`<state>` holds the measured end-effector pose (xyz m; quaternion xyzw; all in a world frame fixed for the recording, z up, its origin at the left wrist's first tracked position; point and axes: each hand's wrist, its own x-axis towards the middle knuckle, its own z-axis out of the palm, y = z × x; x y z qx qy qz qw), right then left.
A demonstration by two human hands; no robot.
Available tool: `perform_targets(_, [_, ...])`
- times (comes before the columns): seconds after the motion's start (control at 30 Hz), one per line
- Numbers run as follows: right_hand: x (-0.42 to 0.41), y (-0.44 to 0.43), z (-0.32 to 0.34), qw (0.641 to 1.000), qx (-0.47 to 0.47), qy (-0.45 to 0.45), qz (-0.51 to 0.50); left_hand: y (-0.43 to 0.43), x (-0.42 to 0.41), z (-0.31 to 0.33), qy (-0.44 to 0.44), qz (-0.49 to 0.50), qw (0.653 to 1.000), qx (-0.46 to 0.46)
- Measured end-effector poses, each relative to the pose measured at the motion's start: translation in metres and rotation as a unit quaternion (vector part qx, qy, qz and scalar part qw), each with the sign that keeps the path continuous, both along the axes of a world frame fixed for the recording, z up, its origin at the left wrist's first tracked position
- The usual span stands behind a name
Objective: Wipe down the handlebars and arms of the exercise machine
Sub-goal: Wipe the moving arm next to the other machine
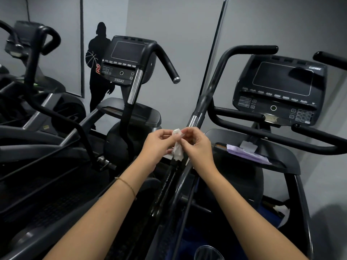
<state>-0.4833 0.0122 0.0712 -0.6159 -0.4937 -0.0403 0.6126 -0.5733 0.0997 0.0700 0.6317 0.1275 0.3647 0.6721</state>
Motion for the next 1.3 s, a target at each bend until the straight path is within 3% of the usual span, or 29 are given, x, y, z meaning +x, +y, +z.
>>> perform_targets(0.1, [0.012, 0.001, 0.013, 1.0, -0.025, -0.008, 0.001, 0.013, 0.005, 0.004, -0.017, 0.037, 0.999, -0.009])
perform_targets(0.2, [0.041, -0.004, 0.042, 0.986, -0.021, -0.117, -0.119, 0.037, 0.018, 0.012, -0.015, 0.107, 0.994, -0.01])
perform_targets(0.3, [0.072, -0.001, 0.072, 0.93, -0.16, -0.239, -0.227, 0.054, 0.041, 0.022, 0.015, 0.173, 0.984, 0.034])
perform_targets(0.4, [0.085, 0.011, 0.083, 0.837, -0.345, -0.336, -0.261, 0.052, 0.067, 0.032, 0.064, 0.221, 0.964, 0.133])
perform_targets(0.57, [0.09, 0.015, 0.085, 0.78, -0.394, -0.385, -0.297, 0.033, 0.099, 0.049, 0.064, 0.213, 0.953, 0.204])
perform_targets(0.77, [0.095, 0.012, 0.086, 0.797, -0.404, -0.349, -0.281, 0.022, 0.103, 0.036, 0.038, 0.158, 0.959, 0.233])
perform_targets(0.93, [0.099, 0.012, 0.086, 0.805, -0.402, -0.34, -0.274, 0.026, 0.108, 0.049, 0.037, 0.125, 0.976, 0.174])
perform_targets(1.07, [0.105, 0.01, 0.08, 0.826, -0.386, -0.319, -0.26, 0.021, 0.11, 0.045, 0.066, 0.151, 0.972, 0.166])
perform_targets(1.3, [0.105, 0.012, 0.079, 0.832, -0.375, -0.316, -0.258, 0.009, 0.105, 0.047, 0.09, 0.19, 0.966, 0.152])
